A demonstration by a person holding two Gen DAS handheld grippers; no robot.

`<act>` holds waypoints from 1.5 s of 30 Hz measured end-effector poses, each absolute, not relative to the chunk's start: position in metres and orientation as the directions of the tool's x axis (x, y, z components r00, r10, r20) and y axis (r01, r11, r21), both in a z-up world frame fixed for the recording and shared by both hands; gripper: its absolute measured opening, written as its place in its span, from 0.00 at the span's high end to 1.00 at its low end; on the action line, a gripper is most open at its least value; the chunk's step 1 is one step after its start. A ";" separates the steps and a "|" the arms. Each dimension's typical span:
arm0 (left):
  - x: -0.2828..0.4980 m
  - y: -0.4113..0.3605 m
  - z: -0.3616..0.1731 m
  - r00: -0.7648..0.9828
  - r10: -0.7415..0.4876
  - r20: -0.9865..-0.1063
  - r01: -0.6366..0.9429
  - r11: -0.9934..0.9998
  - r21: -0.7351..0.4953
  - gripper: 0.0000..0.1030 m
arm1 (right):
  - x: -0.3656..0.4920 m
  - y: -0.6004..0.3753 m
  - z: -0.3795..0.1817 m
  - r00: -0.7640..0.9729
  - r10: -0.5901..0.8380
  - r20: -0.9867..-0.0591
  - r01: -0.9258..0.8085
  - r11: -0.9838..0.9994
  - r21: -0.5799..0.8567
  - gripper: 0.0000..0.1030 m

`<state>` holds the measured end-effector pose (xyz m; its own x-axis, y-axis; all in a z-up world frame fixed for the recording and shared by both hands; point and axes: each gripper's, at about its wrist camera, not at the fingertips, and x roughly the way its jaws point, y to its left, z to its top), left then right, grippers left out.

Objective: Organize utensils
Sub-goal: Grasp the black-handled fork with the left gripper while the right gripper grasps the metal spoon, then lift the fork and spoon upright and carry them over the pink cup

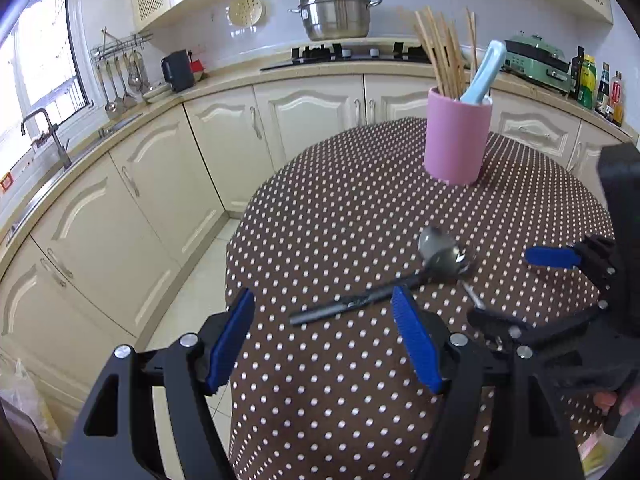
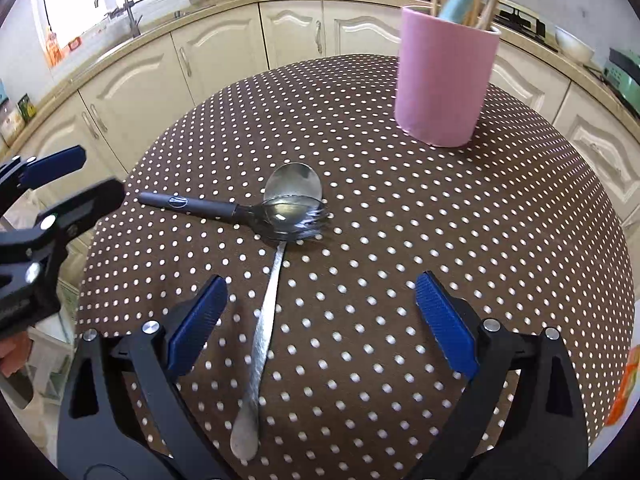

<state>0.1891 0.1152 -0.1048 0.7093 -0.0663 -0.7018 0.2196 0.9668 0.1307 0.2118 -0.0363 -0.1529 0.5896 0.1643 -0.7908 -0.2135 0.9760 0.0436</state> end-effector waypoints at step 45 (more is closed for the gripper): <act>0.258 0.052 -0.147 0.240 -0.297 -0.924 0.216 0.944 -0.248 0.91 | 0.187 -0.161 -0.150 0.525 0.278 -0.805 -0.074 0.957 0.282 0.96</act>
